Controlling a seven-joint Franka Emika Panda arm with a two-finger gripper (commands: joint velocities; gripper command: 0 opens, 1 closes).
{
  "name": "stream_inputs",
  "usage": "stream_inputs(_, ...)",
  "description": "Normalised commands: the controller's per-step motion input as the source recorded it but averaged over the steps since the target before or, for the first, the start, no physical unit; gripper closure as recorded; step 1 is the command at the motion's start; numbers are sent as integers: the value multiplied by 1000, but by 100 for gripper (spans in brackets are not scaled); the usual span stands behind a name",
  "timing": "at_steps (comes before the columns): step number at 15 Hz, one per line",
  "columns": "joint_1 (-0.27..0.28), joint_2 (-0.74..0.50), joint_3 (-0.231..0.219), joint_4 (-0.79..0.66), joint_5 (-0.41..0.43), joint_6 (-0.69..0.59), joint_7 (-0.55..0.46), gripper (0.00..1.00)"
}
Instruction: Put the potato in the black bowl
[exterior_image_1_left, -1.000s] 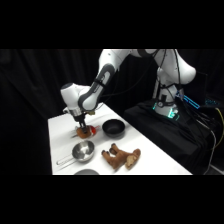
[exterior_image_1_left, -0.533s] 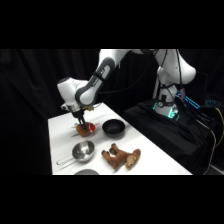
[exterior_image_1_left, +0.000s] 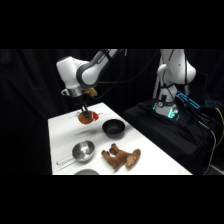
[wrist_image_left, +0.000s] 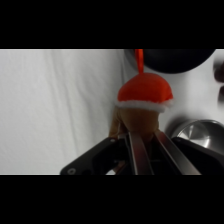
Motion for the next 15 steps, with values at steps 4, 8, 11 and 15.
stream_inputs(4,148,-743,-81,-935,-148,211,32,92)
stream_inputs(8,169,-605,-55,-830,-177,345,120,92)
stream_inputs(11,123,-312,-18,-547,-95,451,95,93)
stream_inputs(15,90,0,-1,-301,-72,505,93,93)
